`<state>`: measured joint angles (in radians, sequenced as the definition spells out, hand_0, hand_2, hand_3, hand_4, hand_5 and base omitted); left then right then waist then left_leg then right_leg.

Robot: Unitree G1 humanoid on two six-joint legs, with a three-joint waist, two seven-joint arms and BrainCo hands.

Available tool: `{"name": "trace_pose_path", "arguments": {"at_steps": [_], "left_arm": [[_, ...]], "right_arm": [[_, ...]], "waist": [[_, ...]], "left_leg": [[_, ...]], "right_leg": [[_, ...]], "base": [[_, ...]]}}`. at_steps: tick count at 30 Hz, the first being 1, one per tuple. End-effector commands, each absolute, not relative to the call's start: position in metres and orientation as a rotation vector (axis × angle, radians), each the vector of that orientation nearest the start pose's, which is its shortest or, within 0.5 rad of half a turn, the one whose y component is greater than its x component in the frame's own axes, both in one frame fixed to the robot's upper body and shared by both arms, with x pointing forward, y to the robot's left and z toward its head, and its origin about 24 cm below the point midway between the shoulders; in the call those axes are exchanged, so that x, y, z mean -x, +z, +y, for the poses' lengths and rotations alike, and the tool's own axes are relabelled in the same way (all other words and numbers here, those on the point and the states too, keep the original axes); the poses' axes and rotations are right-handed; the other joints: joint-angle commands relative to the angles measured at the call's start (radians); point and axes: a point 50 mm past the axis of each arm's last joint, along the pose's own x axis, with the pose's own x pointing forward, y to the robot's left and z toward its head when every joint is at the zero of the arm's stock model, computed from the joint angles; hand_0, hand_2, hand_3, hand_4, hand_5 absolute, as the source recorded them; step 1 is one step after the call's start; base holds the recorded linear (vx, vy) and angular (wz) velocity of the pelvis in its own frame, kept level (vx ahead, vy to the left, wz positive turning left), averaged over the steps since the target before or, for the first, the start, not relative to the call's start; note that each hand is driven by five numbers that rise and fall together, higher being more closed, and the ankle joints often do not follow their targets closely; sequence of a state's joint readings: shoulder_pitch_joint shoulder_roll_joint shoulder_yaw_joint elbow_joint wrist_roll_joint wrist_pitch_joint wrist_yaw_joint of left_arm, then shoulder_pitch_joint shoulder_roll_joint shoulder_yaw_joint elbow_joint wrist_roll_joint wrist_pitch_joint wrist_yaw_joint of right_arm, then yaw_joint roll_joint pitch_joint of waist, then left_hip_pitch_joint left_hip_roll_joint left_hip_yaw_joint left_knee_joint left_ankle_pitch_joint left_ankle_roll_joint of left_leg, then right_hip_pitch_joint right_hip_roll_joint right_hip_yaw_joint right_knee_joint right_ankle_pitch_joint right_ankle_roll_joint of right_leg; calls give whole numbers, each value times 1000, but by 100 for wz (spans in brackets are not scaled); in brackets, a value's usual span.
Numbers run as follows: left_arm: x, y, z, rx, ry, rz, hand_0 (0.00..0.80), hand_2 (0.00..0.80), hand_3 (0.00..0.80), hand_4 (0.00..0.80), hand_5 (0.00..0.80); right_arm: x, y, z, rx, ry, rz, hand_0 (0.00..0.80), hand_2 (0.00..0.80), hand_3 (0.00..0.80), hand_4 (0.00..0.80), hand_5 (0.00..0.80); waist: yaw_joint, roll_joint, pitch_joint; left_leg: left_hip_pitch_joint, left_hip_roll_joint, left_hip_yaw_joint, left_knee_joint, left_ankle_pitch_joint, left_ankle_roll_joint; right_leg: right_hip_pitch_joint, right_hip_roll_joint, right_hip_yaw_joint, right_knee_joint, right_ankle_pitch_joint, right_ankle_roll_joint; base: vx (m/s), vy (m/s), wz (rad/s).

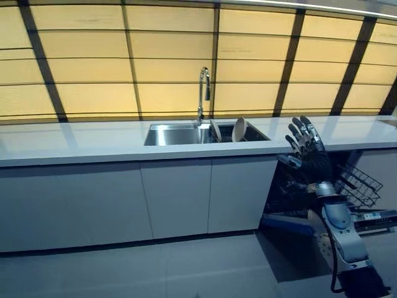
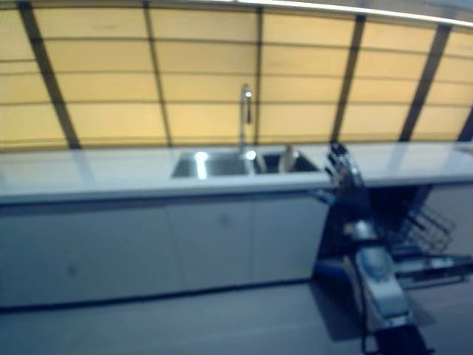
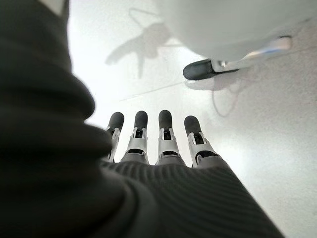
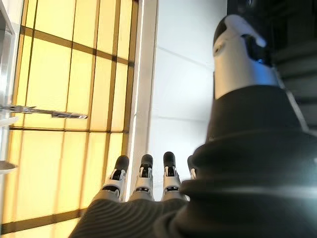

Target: Take plates into dishwasher

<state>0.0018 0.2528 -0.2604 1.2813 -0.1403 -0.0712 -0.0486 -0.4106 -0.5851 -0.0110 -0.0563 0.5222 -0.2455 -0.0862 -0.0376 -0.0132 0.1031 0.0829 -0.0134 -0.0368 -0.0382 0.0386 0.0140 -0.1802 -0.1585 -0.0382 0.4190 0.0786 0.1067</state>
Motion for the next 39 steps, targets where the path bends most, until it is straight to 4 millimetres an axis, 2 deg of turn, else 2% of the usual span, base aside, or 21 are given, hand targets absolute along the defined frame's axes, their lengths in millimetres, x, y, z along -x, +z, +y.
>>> {"name": "trace_pose_path", "arguments": {"at_steps": [1, 4, 6, 8, 11, 13, 17, 18, 19, 21, 23, 25, 26, 28, 31, 32, 35, 36, 37, 38, 39], "left_arm": [[-79, -162, 240, -246, -5, 1250, 0, 0, 0, 0, 0], [-79, -162, 241, -250, 5, 1266, 0, 0, 0, 0, 0], [-79, -162, 242, -253, 5, 1271, 0, 0, 0, 0, 0], [-77, -162, 245, -259, 14, 1286, 0, 0, 0, 0, 0], [-73, -162, 247, -266, 20, 1298, 0, 0, 0, 0, 0], [-67, -162, 251, -277, 21, 1314, 0, 0, 0, 0, 0], [-59, -163, 253, -273, 19, 1330, 0, 0, 0, 0, 0], [-57, -163, 253, -267, 20, 1329, 0, 0, 0, 0, 0], [-55, -164, 252, -255, 20, 1318, 0, 0, 0, 0, 0], [-57, -163, 250, -245, 18, 1291, 0, 0, 0, 0, 0], [-59, -163, 247, -237, 6, 1261, 0, 0, 0, 0, 0], [-62, -164, 240, -241, -19, 1222, 0, 0, 0, 0, 0], [-63, -164, 236, -241, -29, 1203, 0, 0, 0, 0, 0], [-69, -163, 233, -244, -43, 1173, 0, 0, 0, 0, 0], [-79, -161, 235, -249, -45, 1154, 0, 0, 0, 0, 0], [-84, -159, 239, -255, -36, 1156, 0, 0, 0, 0, 0], [-83, -159, 243, -258, -21, 1178, 0, 0, 0, 0, 0], [-83, -159, 243, -257, -21, 1178, 0, 0, 0, 0, 0], [-79, -159, 243, -255, -9, 1191, 0, 0, 0, 0, 0], [-78, -160, 243, -253, -6, 1196, 0, 0, 0, 0, 0], [-72, -161, 243, -249, 10, 1216, 0, 0, 0, 0, 0]], "right_arm": [[-297, 267, -235, 62, 9, -807, 0, 0, 0, 0, 0], [-299, 273, -243, 57, 2, -803, 0, 0, 0, 0, 0], [-301, 277, -245, 53, -8, -799, 0, 0, 0, 0, 0], [-302, 284, -248, 48, -23, -798, 0, 0, 0, 0, 0], [-302, 286, -247, 54, -26, -801, 0, 0, 0, 0, 0], [-300, 286, -249, 66, -34, -797, 0, 0, 0, 0, 0], [-300, 284, -246, 61, -24, -790, 0, 0, 0, 0, 0], [-300, 283, -244, 53, -13, -784, 0, 0, 0, 0, 0], [-299, 280, -239, 49, -1, -777, 0, 0, 0, 0, 0], [-299, 278, -235, 40, 10, -770, 0, 0, 0, 0, 0], [-299, 274, -231, 34, 23, -757, 0, 0, 0, 0, 0], [-300, 268, -228, 34, 31, -754, 0, 0, 0, 0, 0], [-300, 265, -226, 31, 34, -759, 0, 0, 0, 0, 0], [-299, 265, -224, 32, 37, -768, 0, 0, 0, 0, 0], [-303, 274, -216, 39, 46, -779, 0, 0, 0, 0, 0], [-308, 282, -209, 36, 45, -783, 0, 0, 0, 0, 0], [-314, 287, -201, 27, 44, -779, 0, 0, 0, 0, 0], [-315, 287, -201, 27, 45, -779, 0, 0, 0, 0, 0], [-317, 286, -198, 25, 49, -776, 0, 0, 0, 0, 0], [-317, 286, -198, 25, 50, -775, 0, 0, 0, 0, 0], [-319, 284, -195, 25, 59, -773, 0, 0, 0, 0, 0]], "waist": [[1, -19, -24], [-20, -33, -17], [-26, -31, -10], [-28, -37, 0], [-24, -45, 0], [-25, -61, -16], [-31, -59, -62], [-34, -53, -74], [-36, -46, -85], [-35, -44, -92], [-29, -47, -94], [-8, -69, -80], [7, -83, -64], [34, -92, -34], [62, -85, -6], [76, -77, -3], [111, -54, -1], [112, -56, 0], [129, -47, 3], [133, -46, 4], [147, -36, 8]], "left_leg": [[43, -95, -1, -18, -58, 62], [76, -110, -28, 5, -107, 56], [91, -107, -37, 16, -122, 55], [122, -101, -38, 51, -165, 55], [141, -99, -41, 74, -197, 57], [165, -97, -57, 89, -230, 56], [221, -49, -59, 101, -263, 13], [230, -30, -55, 110, -242, -4], [222, -4, -55, 158, -180, -28], [200, 12, -54, 234, -115, -46], [150, 15, -39, 391, -10, -72], [45, 1, 2, 615, 54, -85], [-32, -9, 24, 724, 59, -84], [-155, 4, 65, 799, 35, -77], [-188, 19, 119, 652, 5, -68], [-194, 25, 140, 503, 15, -68], [-238, 4, 103, 277, 71, -77], [-230, 2, 105, 266, 75, -77], [-262, 0, 82, 188, 111, -82], [-264, -1, 79, 172, 119, -83], [-295, 8, 68, 92, 175, -92]], "right_leg": [[-35, 39, 30, -111, 129, -40], [-41, 60, 21, -330, 139, -22], [-59, 64, 15, -370, 150, -16], [-82, 54, -26, -449, 179, -2], [-86, 44, -49, -449, 198, 3], [-61, 39, -40, -434, 210, 5], [-19, 50, -51, -361, 138, -17], [-10, 60, -51, -350, 117, -30], [4, 79, -42, -339, 91, -50], [23, 95, -34, -339, 69, -69], [64, 110, -56, -357, 46, -97], [111, 101, -96, -376, 32, -128], [138, 92, -117, -381, 25, -139], [179, 82, -149, -385, 9, -151], [238, 86, -155, -413, -12, -139], [261, 102, -141, -433, -29, -132], [297, 137, -87, -464, -44, -123], [300, 135, -85, -466, -44, -123], [315, 149, -57, -477, -47, -123], [319, 150, -51, -480, -48, -122], [336, 163, -28, -487, -54, -126]], "base": [[293, -86, -6], [314, -117, 18], [248, -116, 40], [400, -214, 36], [292, -185, -17], [394, -271, 4], [384, -338, 41], [377, -365, 45], [360, -368, 39], [266, -306, 29], [191, -288, 8], [170, -348, -29], [129, -329, -34], [94, -213, -19], [161, -94, -10], [223, -11, -5], [204, 30, -14], [191, 43, -29], [146, 28, -28], [283, 65, -39], [262, 74, -35]]}}
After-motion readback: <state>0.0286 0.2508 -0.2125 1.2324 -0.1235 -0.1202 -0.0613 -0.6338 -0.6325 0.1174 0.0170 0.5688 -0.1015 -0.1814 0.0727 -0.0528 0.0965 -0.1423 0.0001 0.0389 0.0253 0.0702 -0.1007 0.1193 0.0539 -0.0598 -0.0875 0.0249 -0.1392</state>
